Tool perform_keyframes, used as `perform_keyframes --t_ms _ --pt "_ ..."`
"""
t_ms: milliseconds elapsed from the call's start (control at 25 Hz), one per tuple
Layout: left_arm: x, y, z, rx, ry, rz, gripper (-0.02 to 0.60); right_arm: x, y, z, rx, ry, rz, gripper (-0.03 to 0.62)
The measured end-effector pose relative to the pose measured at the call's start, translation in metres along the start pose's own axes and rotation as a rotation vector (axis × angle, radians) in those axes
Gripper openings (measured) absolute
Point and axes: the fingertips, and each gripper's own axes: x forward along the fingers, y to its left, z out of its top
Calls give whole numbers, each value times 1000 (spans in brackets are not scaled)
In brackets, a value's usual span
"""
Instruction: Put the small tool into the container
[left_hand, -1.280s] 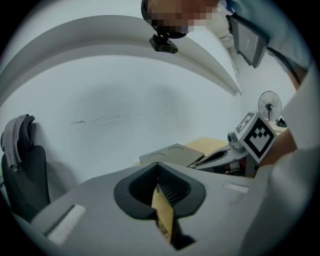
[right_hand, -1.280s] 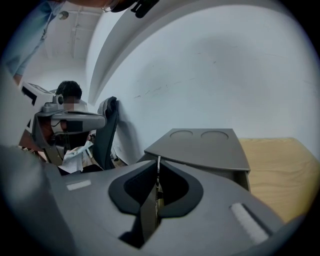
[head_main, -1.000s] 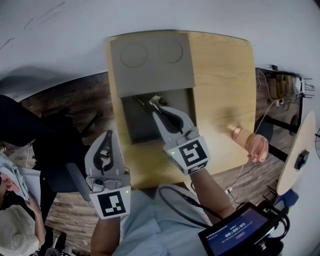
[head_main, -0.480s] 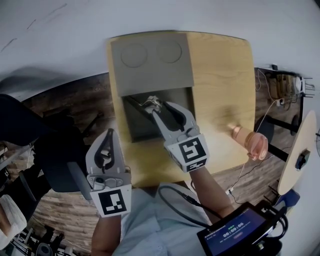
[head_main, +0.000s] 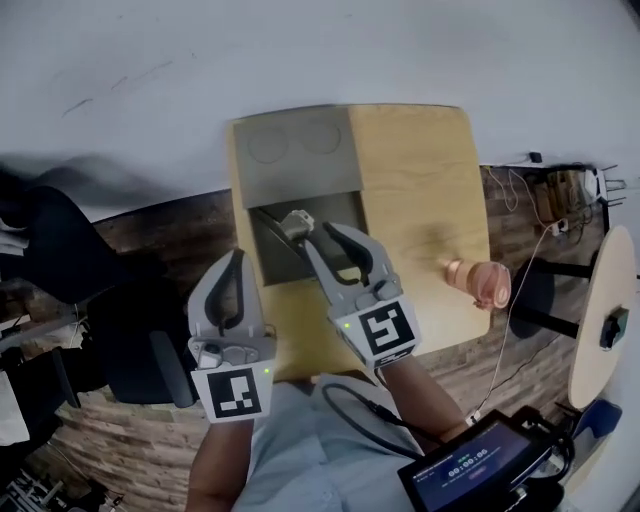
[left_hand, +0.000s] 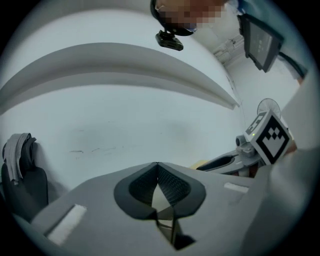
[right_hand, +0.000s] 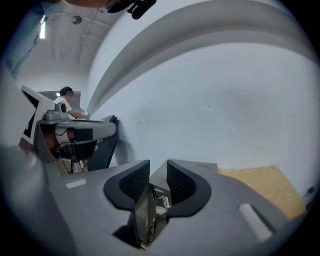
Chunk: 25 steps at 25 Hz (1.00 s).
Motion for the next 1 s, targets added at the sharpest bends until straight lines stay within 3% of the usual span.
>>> perform_keyframes --t_ms 120,360,440,800,1000 --pt "-12 -8 30 -31 -57 6 9 -28 11 35 -13 -64 -13 95" --pt "-30 -33 85 28 -149 23 9 -85 -1 88 -63 -180 -91 29" --pt "-30 -39 90 35 -176 21 9 -94 -6 94 -88 -207 -114 2" --pt "-49 -58 111 52 -228 33 9 -133 -3 116 -135 -305 -144 2" --pt "-51 -65 117 62 -242 27 9 -139 -2 117 -149 -307 -140 0"
